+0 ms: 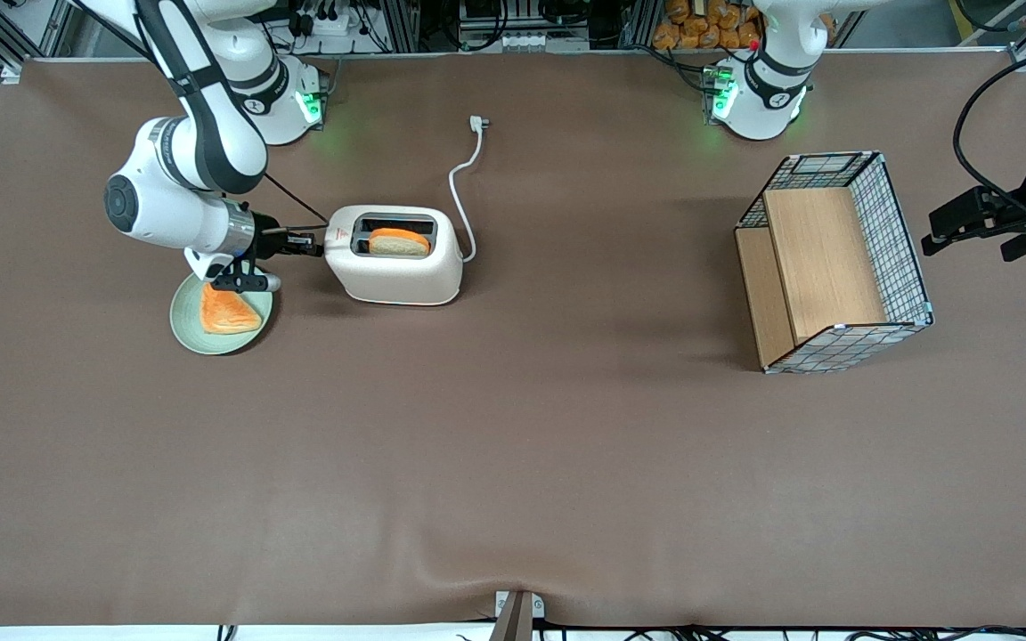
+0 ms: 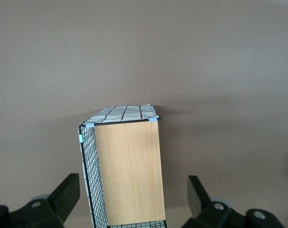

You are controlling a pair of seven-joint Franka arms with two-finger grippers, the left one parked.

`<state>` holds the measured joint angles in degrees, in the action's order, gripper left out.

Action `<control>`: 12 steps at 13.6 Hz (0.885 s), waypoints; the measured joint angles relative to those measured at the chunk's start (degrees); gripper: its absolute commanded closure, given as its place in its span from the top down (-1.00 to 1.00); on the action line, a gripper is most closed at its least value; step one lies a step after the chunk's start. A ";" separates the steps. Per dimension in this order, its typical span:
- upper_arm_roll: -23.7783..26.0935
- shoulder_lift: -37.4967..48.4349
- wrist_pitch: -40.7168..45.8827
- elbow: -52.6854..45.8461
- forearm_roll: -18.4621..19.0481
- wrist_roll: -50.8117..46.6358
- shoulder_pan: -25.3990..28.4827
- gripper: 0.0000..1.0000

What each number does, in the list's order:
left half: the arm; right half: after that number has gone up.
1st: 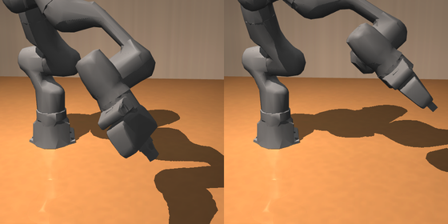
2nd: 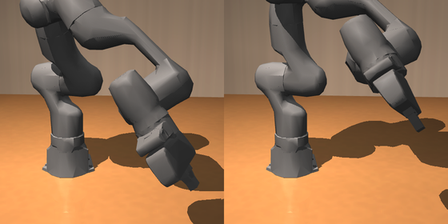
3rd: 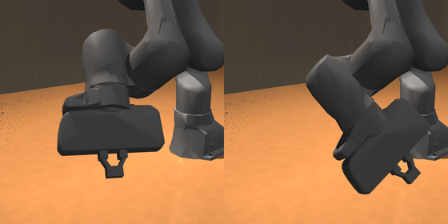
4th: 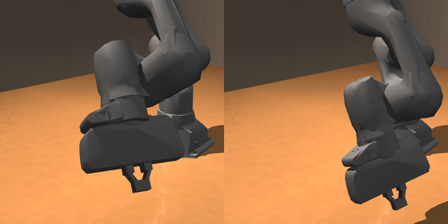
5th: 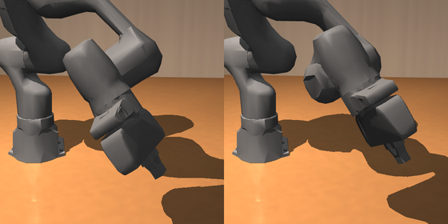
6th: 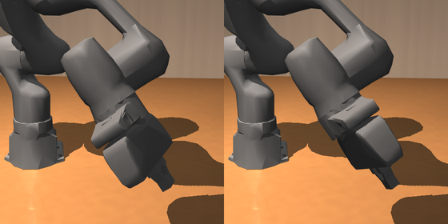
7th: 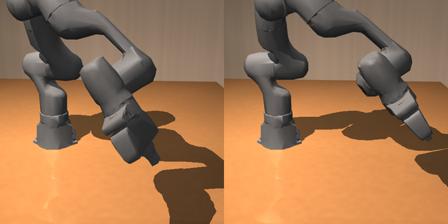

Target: Press toaster button with right arm

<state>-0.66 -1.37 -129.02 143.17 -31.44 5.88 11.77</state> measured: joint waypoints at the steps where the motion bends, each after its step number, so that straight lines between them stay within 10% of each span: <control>1: 0.00 -0.34 -0.33 0.00 0.00 -0.02 0.09 -1.00; 12: 0.00 -1.91 -1.53 -0.05 0.00 0.56 0.46 -1.00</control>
